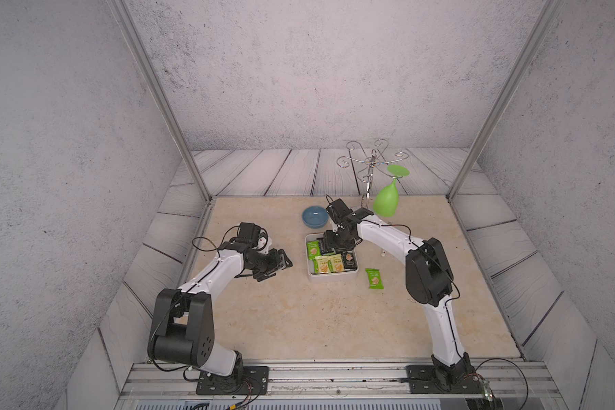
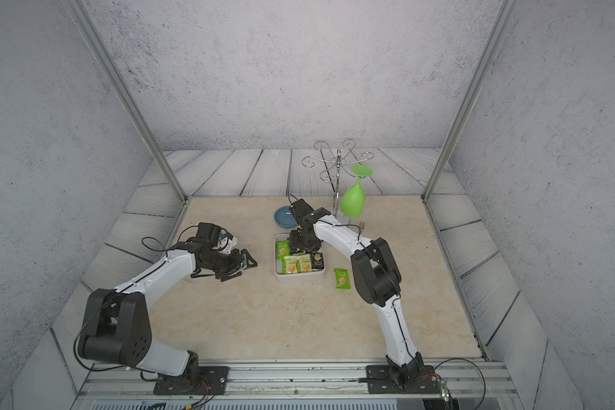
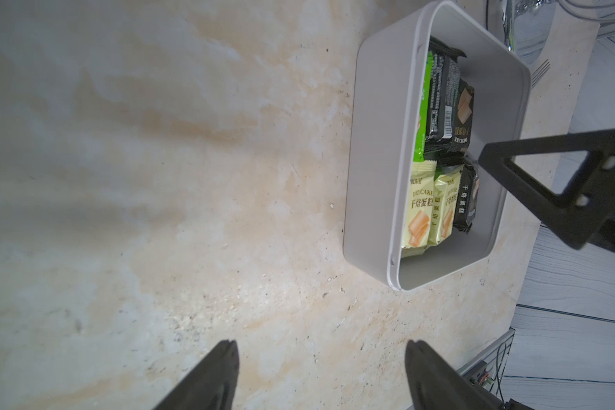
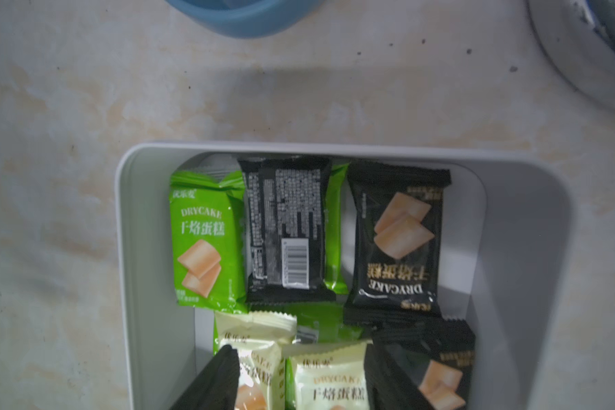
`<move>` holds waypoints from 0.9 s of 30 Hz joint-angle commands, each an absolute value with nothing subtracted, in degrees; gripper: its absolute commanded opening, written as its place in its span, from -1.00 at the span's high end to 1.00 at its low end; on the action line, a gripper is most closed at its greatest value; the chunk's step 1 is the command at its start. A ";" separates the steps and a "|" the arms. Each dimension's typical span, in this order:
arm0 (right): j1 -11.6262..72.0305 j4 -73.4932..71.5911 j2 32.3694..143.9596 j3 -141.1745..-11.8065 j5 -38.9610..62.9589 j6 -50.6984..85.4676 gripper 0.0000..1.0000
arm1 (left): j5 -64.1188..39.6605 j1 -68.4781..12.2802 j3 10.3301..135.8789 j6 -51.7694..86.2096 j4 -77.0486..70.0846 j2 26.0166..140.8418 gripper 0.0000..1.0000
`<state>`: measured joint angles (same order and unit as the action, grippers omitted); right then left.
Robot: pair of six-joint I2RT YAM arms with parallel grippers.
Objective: Take the cookies out of the storage box
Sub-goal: Pick up the cookie from the storage box.
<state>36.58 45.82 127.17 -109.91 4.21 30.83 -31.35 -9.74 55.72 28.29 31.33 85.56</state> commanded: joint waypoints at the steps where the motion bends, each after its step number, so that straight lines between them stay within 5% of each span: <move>1: 36.48 48.44 130.24 -114.02 2.01 29.99 -0.24 | -31.94 -9.23 56.93 27.82 32.40 86.45 -0.59; 27: 36.91 48.52 135.29 -120.17 -0.29 29.36 -0.24 | -33.49 -9.17 57.83 28.16 32.52 88.67 -0.60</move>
